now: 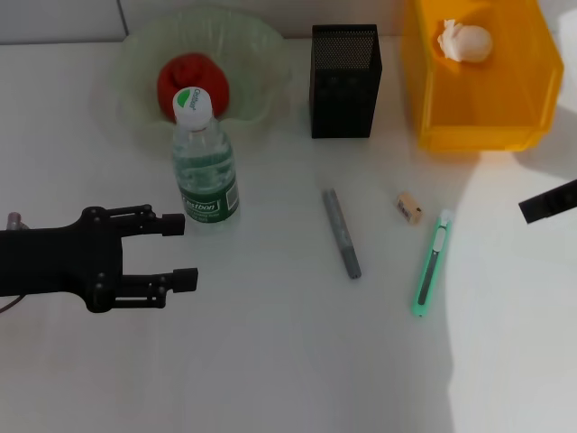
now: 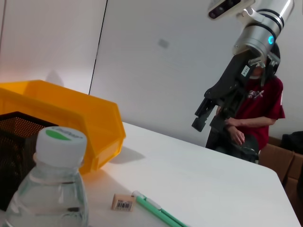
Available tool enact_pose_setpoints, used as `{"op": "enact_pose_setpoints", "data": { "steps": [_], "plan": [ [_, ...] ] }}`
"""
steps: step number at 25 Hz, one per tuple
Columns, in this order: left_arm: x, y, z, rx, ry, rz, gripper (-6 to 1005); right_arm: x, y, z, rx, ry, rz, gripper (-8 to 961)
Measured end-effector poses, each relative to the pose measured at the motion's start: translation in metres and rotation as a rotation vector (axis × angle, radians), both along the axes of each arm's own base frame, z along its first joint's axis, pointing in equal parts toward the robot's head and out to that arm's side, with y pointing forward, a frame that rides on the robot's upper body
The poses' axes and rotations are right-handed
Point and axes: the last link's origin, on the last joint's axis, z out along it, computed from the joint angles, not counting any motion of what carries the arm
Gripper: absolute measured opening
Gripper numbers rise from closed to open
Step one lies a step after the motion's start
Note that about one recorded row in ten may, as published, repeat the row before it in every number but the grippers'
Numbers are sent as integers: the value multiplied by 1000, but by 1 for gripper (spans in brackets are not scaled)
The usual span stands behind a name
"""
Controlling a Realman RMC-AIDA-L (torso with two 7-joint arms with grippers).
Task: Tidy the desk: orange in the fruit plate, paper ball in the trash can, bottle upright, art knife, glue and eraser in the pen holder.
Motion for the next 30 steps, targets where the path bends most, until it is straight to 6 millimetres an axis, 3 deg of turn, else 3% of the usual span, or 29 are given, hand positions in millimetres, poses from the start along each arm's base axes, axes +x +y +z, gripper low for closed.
{"op": "enact_pose_setpoints", "data": {
  "steps": [4,16,30],
  "plan": [
    [0,3,-2,-4,17,3,785,-3,18,-28,-15,-172,-55,664],
    [3,13,-16,-19,88,-1,785,3,53,-96,-29,-227,-106,640],
    [6,17,-18,-16,91,2,784,5,71,-128,-7,-299,-60,611]
  ]
}}
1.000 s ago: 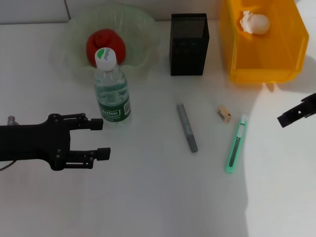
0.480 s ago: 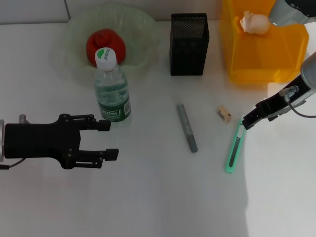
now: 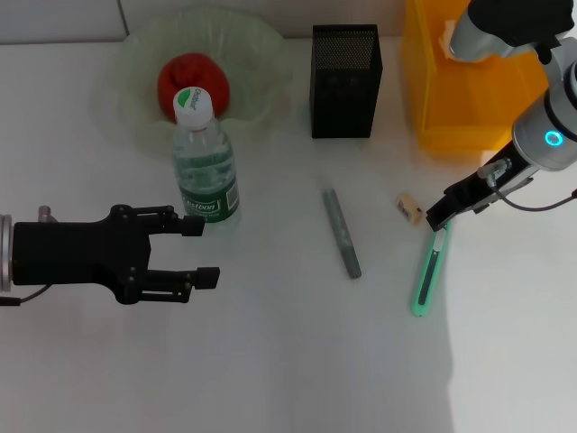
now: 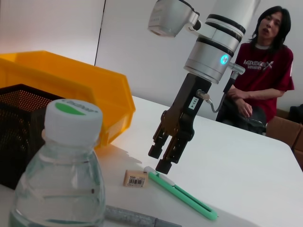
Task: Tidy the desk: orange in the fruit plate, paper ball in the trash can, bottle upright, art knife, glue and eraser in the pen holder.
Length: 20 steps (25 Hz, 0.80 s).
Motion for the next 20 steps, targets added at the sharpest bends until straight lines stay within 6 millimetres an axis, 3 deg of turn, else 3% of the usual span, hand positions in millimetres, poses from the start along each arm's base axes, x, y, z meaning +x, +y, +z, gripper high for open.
{"op": "enact_pose_setpoints", "data": {
  "steps": [20],
  "plan": [
    [2,5,-5,10,5,23,784,-2,2,-23,-28,-41,40,570]
  ]
}}
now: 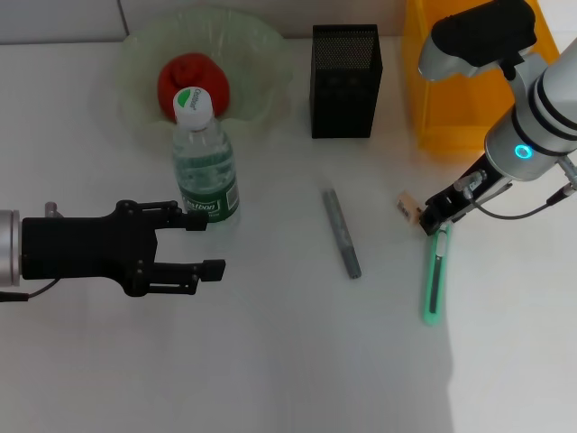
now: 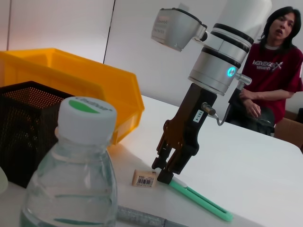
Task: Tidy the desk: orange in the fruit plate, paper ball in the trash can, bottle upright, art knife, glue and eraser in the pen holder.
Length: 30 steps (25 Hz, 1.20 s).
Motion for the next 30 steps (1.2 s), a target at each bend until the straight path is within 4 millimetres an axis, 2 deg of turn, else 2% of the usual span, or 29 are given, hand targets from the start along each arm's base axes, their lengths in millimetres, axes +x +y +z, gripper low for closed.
{"op": "enact_pose_setpoints", "data": {
  "steps": [1,3,14,20,25,28,30],
  "plan": [
    [0,0,0,0,0,0,784,1,-1,-1,-2,0,-5,568],
    [0,0,0,2,1,1,784,1,-1,-1,-2,0,-7,390],
    [1,1,0,6,1,0,784,1,-3,-4,-5,-11,-9,391],
    [0,2,1,13,-4,1,784,-1,-3,-4,-2,-13,-1,320],
    [0,2,1,15,-5,3,784,-3,-4,-1,7,-1,6,172],
    [0,1,1,12,-9,4,784,-8,-8,6,18,34,16,173],
    [0,0,2,9,-11,2,784,-18,-14,18,33,77,39,173]
  ]
}}
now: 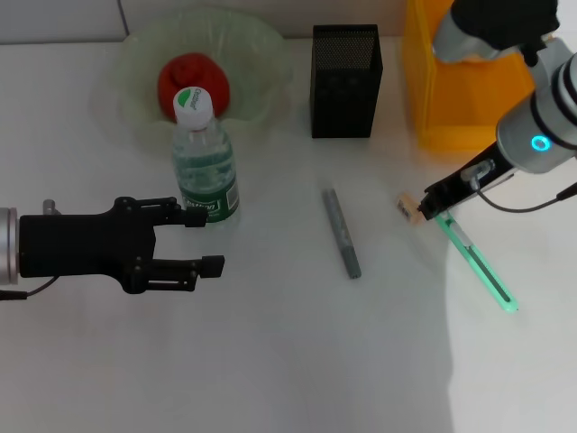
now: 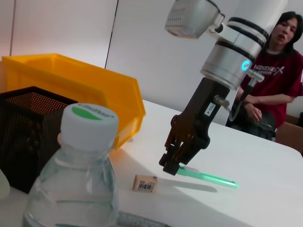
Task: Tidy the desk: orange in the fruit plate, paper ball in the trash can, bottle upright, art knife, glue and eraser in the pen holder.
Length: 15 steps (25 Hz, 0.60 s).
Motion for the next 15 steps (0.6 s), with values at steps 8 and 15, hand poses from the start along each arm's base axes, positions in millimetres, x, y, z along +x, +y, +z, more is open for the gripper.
{"op": "enact_pose_setpoints", "data": {
  "steps": [8,15],
  "plan": [
    [3,-3,0,-14,-19,-12,784,-56,-15,111,425,491,280,172],
    [4,-4,-2,-17,-26,-11,784,-46,11,109,563,785,392,176]
  ]
}}
